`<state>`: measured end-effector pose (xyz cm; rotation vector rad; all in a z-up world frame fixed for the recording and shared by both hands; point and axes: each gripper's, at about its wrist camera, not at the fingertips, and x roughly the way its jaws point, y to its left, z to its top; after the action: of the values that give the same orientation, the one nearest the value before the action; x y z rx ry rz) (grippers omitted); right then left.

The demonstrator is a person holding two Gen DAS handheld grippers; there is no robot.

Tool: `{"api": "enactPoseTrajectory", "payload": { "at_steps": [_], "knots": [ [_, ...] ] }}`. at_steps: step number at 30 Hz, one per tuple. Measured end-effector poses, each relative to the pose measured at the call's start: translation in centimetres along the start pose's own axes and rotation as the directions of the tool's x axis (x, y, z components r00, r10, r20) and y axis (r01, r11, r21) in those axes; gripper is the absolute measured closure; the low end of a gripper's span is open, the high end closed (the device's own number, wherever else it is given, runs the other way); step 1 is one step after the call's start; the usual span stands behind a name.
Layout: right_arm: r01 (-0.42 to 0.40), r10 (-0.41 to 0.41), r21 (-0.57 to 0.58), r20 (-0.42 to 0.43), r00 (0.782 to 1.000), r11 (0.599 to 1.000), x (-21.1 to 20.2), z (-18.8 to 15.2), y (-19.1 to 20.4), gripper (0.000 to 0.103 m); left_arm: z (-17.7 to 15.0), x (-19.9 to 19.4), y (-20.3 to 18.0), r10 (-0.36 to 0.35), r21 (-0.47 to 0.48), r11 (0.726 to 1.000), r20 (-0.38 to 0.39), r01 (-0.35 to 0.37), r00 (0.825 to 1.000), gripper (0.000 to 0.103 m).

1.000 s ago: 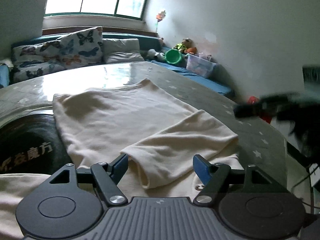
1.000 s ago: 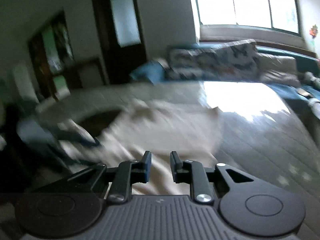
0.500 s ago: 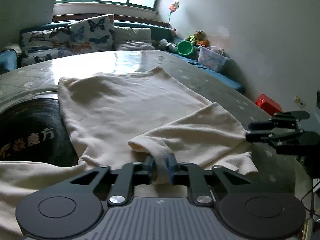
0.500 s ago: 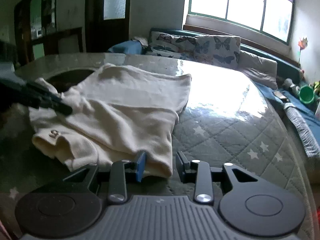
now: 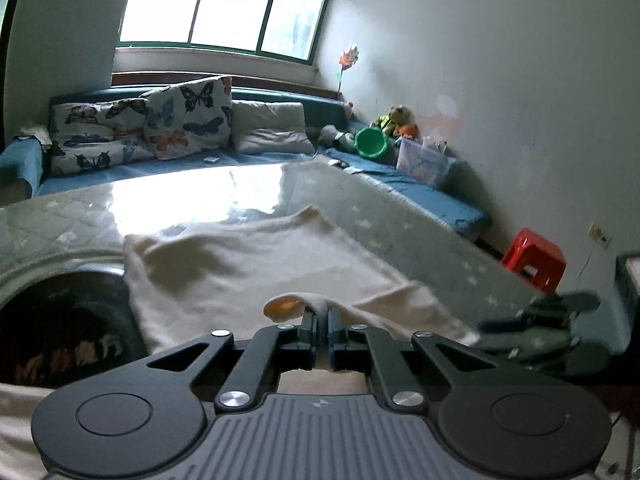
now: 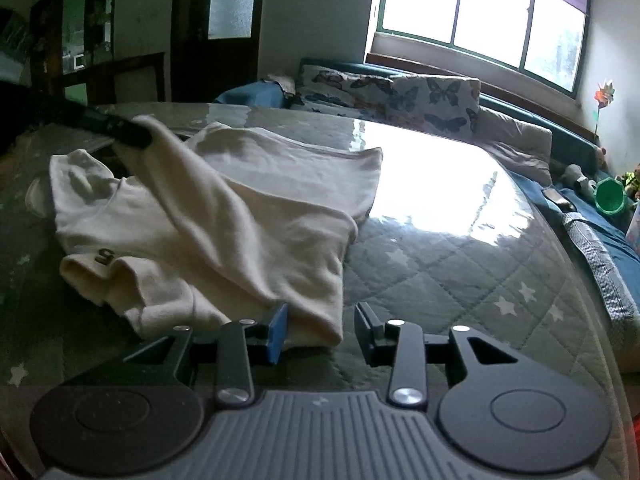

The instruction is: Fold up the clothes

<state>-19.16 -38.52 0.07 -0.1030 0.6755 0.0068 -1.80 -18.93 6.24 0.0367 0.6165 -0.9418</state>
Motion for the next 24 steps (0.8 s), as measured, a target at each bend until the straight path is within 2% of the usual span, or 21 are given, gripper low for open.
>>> {"api": "enactPoseTrajectory", "payload": {
  "at_steps": [5,10,16,19,24],
  "knots": [
    [-0.007,0.007,-0.019,0.022,1.0,1.0,0.1,0.2,0.6,0.056,2.9,-0.2,-1.1,-0.037,0.02,0.999,0.034,0.036,0.999,0.098],
    [0.004,-0.003,-0.009,0.033,0.999,1.0,0.2,0.1,0.5,0.059,4.8,-0.4,-2.4,-0.05,0.065,0.997,0.063,0.046,0.997,0.097],
    [0.022,-0.025,0.051,0.058,0.998,0.998,0.2,0.1,0.2,0.058,5.1,-0.5,-2.8,-0.07,0.054,0.996,0.066,0.067,0.995,0.098],
    [0.033,-0.034,0.01,0.072,0.997,0.999,0.7,0.4,1.2,0.058,5.5,-0.3,-3.3,-0.079,0.058,0.995,0.069,0.075,0.995,0.097],
    [0.17,-0.171,0.014,0.089,0.981,0.985,1.5,0.6,1.1,0.058,5.9,-1.1,-3.8,-0.092,0.075,0.994,0.098,0.085,0.991,0.097]
  ]
}}
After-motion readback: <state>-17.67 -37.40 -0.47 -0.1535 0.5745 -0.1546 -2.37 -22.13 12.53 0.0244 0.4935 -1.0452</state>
